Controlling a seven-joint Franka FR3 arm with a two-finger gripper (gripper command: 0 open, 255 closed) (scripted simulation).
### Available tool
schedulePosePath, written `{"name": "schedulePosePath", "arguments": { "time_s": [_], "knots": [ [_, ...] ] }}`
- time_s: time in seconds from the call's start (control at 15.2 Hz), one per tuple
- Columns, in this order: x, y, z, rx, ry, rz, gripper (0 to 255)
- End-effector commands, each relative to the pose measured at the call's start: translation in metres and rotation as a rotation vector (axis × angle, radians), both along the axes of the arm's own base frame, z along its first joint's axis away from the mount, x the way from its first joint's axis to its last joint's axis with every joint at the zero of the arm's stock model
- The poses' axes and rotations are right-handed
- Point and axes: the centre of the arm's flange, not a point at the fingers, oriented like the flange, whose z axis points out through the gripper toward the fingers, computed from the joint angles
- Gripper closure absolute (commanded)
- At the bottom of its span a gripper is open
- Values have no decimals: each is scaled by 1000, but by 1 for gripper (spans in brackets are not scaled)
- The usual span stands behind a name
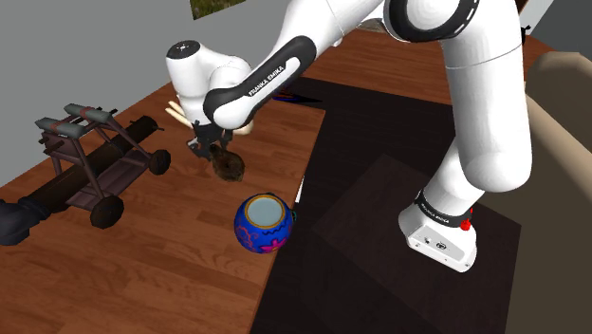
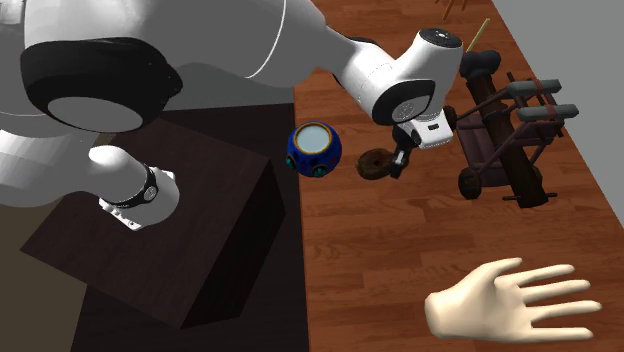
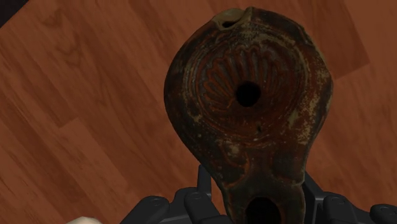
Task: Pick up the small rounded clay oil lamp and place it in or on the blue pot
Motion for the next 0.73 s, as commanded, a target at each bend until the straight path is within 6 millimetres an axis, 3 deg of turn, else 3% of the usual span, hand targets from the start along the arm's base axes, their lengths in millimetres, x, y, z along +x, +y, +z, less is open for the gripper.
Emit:
{"name": "schedulePosePath", "arguments": {
  "time_s": [0.0,0.59,0.66],
  "knots": [
    [1,1,10,0,0,0,255],
    [1,1,56,0,0,0,255],
    [-12,2,56,0,0,0,255]
  ]
}}
